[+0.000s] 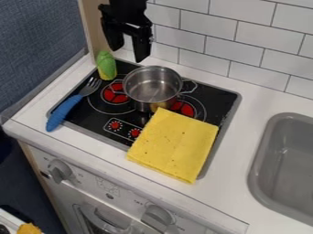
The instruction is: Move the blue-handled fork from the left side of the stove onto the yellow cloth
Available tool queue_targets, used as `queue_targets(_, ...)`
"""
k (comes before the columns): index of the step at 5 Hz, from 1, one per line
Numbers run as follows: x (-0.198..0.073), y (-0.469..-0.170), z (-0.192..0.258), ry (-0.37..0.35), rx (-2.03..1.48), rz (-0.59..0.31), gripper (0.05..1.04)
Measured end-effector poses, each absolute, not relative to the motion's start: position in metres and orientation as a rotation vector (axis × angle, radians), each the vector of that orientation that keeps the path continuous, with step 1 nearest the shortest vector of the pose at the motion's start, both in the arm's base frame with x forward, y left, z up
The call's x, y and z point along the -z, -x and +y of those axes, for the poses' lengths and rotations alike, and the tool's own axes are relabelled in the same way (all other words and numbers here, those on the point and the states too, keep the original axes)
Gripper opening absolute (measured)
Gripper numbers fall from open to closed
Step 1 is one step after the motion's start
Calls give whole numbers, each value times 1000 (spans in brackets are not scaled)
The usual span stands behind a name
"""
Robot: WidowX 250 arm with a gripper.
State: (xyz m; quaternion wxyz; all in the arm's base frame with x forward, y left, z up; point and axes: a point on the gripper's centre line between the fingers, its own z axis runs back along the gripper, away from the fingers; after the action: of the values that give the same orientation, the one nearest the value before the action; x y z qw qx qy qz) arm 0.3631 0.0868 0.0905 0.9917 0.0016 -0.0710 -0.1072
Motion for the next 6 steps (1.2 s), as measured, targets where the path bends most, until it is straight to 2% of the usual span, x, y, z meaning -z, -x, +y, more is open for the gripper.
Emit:
queue_targets(1,-78,-360,85,12,214,-109,1001)
queue_targets(2,-72,-332,100,23,157,-99,1001)
queue_targets(3,-83,-299,126,-16,94,-137,1001)
queue_targets(4,-70,-278,144,-56,47,-111,1001)
queue_targets(6,-13,-278,166,-39,-82,-28,1001)
